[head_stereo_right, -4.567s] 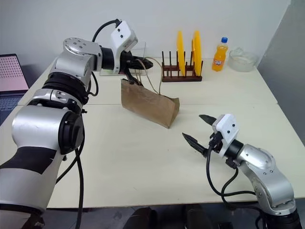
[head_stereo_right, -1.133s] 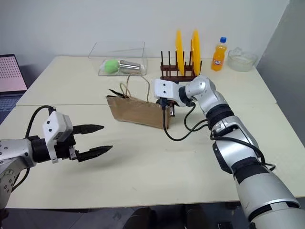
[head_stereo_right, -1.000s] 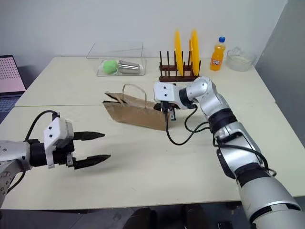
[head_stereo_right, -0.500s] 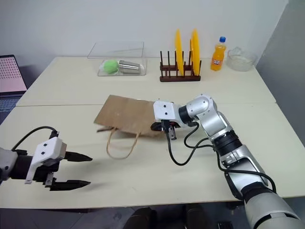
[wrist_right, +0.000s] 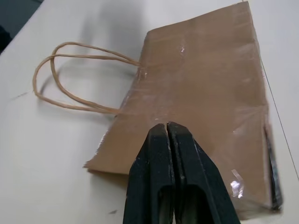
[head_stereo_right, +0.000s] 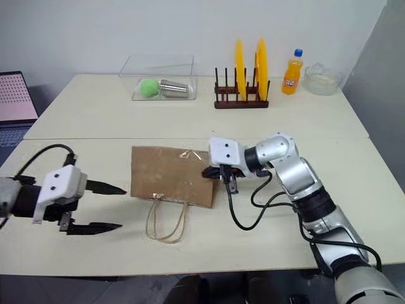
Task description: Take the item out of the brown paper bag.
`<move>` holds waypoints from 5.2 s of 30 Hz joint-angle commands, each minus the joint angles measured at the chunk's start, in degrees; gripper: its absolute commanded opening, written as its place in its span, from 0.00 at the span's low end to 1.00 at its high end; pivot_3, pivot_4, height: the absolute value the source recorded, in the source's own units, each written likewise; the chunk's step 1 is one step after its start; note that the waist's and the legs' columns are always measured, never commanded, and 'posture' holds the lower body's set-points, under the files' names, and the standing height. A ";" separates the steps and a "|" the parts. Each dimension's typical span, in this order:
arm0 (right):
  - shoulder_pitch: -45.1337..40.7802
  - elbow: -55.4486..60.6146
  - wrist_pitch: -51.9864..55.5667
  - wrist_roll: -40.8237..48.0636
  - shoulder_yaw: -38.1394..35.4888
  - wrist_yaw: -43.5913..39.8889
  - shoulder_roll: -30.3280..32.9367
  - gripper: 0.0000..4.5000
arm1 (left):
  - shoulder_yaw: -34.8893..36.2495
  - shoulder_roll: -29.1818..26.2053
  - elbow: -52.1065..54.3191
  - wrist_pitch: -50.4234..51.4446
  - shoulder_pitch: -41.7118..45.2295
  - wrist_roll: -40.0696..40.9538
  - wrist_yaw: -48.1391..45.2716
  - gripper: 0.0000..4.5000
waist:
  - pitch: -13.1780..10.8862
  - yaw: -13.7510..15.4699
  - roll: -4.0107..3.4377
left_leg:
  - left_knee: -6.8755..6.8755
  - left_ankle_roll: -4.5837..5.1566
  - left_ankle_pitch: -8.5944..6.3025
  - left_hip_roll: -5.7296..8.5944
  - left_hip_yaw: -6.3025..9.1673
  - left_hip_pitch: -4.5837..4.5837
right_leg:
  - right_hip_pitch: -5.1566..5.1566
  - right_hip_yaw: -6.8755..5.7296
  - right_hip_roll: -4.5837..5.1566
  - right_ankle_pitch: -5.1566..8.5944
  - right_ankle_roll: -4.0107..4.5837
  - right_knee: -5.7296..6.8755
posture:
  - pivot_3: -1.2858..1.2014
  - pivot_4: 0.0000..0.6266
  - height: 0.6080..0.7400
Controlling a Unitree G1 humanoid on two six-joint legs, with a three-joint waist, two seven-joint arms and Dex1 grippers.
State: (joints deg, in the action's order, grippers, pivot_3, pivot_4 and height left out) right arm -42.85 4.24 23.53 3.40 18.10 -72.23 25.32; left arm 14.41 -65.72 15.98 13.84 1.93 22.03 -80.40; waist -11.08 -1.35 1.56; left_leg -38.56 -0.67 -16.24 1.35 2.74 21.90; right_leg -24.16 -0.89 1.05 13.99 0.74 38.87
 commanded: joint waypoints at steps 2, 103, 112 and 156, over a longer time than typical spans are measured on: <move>5.10 11.66 8.40 5.51 -3.72 3.22 1.99 0.00 | -5.26 3.23 -2.88 -14.45 3.59 -6.77 1.53 0.94 | 0.00 0.05 0.00 | 0.00 0.00 0.00 0.00 0.00 0.00 | 0.00 0.00 0.00 0.00 0.00 0.01 | 0.52 0.24 1.00; 15.41 -4.63 -36.94 -39.12 20.22 37.72 -10.15 0.14 | -21.31 21.72 -22.95 -5.13 36.91 -5.00 3.29 0.00 | 0.06 -0.18 0.10 | -0.19 -0.01 0.02 0.02 0.06 -0.02 | 0.08 0.05 -0.13 0.05 -0.14 0.12 | 0.52 0.24 1.00; 16.71 -5.69 -36.72 -39.12 21.10 38.08 -9.94 0.01 | -20.04 23.90 -22.71 2.44 41.71 -3.68 6.88 0.00 | 0.08 -0.05 0.12 | -0.20 -0.01 0.02 0.03 0.08 0.00 | 0.08 0.03 -0.12 0.05 -0.14 0.12 | 0.52 0.24 1.00; 8.09 27.94 11.96 12.21 -4.14 7.59 0.17 0.45 | -14.35 23.30 -24.18 7.75 46.19 0.09 6.21 0.00 | 0.10 -0.15 0.16 | -0.23 -0.01 0.03 0.03 0.16 0.00 | 0.09 -0.02 -0.09 0.05 -0.14 0.11 | 0.52 0.24 1.00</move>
State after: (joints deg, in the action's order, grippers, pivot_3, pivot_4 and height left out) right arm -33.27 30.67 32.95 12.05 16.09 -64.74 25.32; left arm -1.82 -41.49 -9.06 22.11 47.54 21.35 -74.35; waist -10.98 -1.51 1.72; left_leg -38.79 -0.68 -16.22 1.38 2.89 21.90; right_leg -24.07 -0.91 0.96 14.03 0.60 38.98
